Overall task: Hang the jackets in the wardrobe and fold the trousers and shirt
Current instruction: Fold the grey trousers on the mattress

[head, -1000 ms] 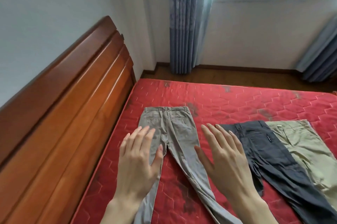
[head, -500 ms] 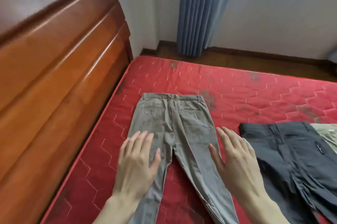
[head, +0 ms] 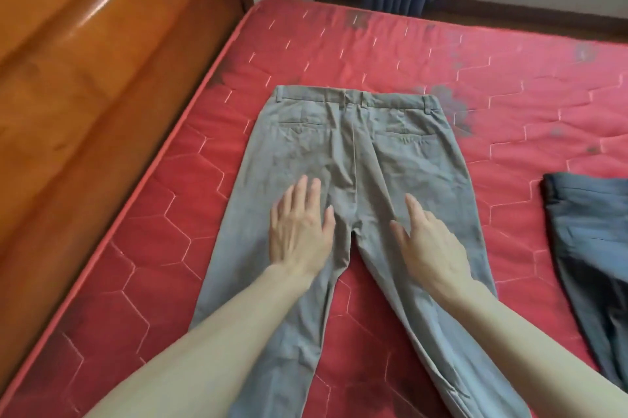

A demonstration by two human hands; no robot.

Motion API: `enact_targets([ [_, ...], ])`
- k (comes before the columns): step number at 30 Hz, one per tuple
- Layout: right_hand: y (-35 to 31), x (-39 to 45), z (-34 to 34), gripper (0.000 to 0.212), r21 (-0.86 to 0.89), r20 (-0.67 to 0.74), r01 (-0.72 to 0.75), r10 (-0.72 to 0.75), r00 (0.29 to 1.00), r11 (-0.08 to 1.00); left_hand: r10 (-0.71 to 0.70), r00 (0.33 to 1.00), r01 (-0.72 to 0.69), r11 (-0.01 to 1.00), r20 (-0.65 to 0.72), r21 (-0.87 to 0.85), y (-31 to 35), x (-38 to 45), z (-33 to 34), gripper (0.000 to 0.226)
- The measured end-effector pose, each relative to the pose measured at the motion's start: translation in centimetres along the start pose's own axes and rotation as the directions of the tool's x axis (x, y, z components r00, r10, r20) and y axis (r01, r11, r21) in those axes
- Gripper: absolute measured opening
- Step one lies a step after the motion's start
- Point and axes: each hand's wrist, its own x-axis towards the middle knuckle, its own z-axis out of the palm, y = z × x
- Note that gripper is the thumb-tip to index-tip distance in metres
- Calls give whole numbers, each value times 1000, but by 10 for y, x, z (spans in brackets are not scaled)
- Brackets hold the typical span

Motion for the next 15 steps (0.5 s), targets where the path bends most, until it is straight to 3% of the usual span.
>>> enact_targets([
  [3,1,-5,44,72,-18,57,-25,26,998,1000,-128,989,124,991,77,52,-6,-10,46,77],
  [5,4,-12,68,72,-76,-40,-11,7,999,997,-156,987,149,982,48,116,-13,-22,69,82],
  [8,9,-15,87,66,-8,-185,0,-2,983,1000,-138,990,139,981,-19,138,-18,-25,82,75],
  [12,22,-9,94,38,261,-331,143,-51,942,955,-111,993,113,991,-39,70,-17,-26,79,61],
  [15,28,-12,93,10,436,-415,174,26,910,883,-113,986,116,993,-121,14,-12,-35,77,57],
])
